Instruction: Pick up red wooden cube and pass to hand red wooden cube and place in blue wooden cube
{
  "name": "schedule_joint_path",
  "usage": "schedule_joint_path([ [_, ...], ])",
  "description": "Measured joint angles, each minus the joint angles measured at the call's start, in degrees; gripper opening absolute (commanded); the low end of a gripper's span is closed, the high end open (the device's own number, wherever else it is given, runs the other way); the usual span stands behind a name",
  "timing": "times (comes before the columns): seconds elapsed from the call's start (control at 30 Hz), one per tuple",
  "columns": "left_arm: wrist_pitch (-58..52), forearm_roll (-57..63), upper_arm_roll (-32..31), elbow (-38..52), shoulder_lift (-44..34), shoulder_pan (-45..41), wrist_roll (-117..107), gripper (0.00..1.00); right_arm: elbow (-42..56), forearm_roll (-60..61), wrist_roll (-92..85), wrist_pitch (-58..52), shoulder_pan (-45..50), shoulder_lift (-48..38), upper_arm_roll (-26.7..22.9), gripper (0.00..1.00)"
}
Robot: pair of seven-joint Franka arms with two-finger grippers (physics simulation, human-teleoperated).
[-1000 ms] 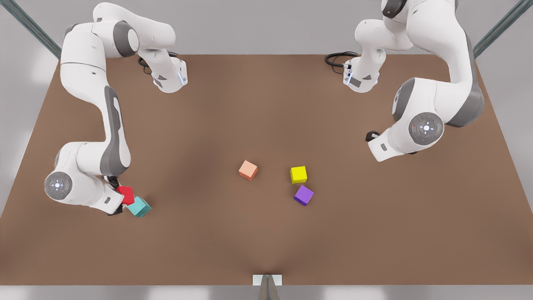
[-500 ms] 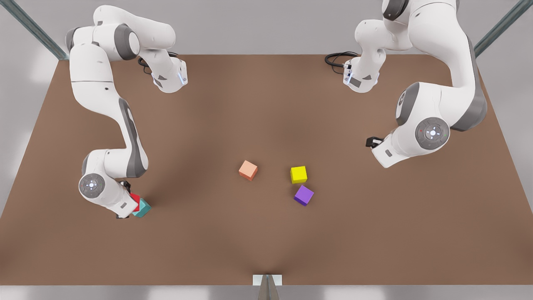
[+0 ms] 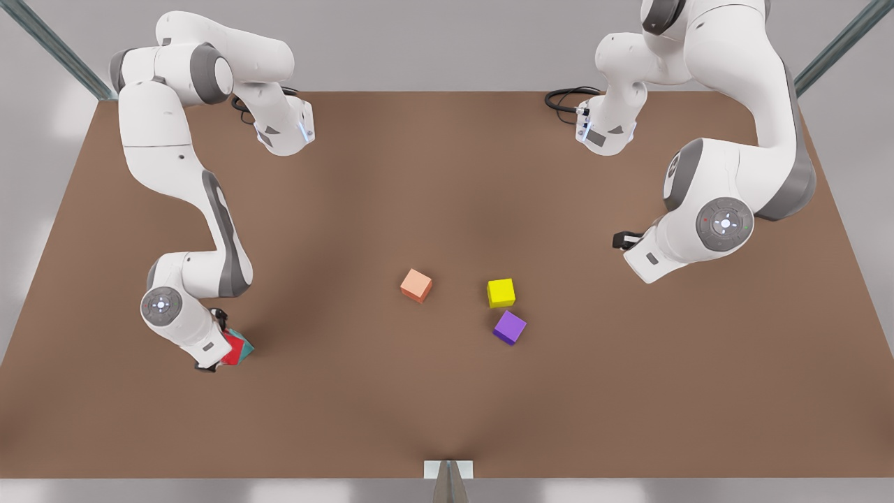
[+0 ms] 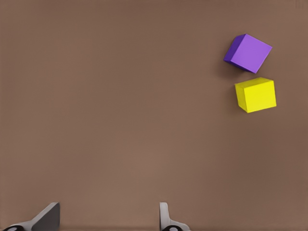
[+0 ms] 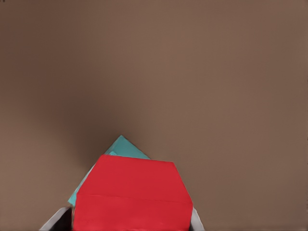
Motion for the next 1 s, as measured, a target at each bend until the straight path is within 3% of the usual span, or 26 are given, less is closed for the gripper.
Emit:
schedule_joint_path([
  [0.6,0.01,-0.05,0.0,-0.01,0.08,-0.08,-1.47,1.0,-2.33,1.33,3.3,-1.86,-0.62,-3.59,0.33,1.0],
  [0.87,0.01,-0.05,0.0,-0.01,0.08,-0.09,-1.8,1.0,-2.2,7.99,3.66,-14.77,-0.04,-10.04,0.52,1.0],
  [1.0,0.01,-0.05,0.0,-0.01,0.08,-0.09,-1.92,1.0,4.44,11.29,7.66,-22.0,0.97,-8.78,0.49,1.0],
])
